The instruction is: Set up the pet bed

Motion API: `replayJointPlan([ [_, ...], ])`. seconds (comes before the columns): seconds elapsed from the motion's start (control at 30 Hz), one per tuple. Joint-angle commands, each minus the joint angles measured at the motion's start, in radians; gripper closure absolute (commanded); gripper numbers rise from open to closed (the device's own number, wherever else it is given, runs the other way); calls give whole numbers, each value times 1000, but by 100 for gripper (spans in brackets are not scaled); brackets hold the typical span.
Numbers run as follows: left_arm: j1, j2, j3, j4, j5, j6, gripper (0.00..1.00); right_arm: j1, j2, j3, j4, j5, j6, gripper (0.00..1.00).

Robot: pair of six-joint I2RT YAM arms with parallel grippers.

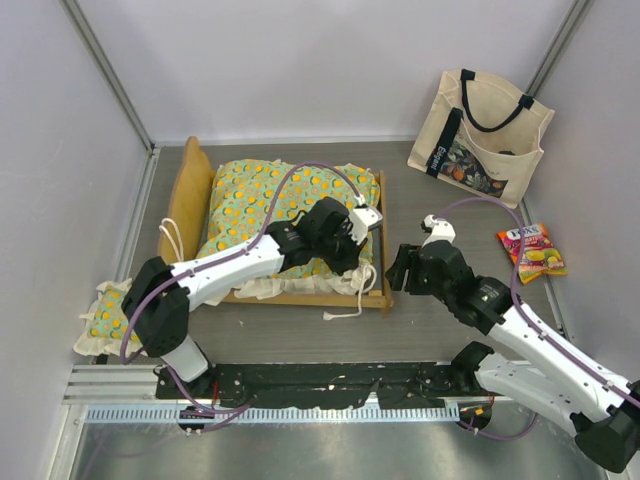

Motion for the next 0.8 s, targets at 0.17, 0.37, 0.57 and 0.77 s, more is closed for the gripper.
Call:
replayJointPlan([
  [0.17,-12,36,88,-233,-30,-51,81,4,99,-10,147,-13,56,34],
  [0.37,-44,82,108,-153,-7,-131,79,4,153,-13,177,-27,60,34],
  [0.57,-75,143,160,-191,-35,-167,73,4,165,-36,186,7,89,36],
  [0.77,-74,41,121,-228,-159,-156,54,1,211,-43,200,31,89,62],
])
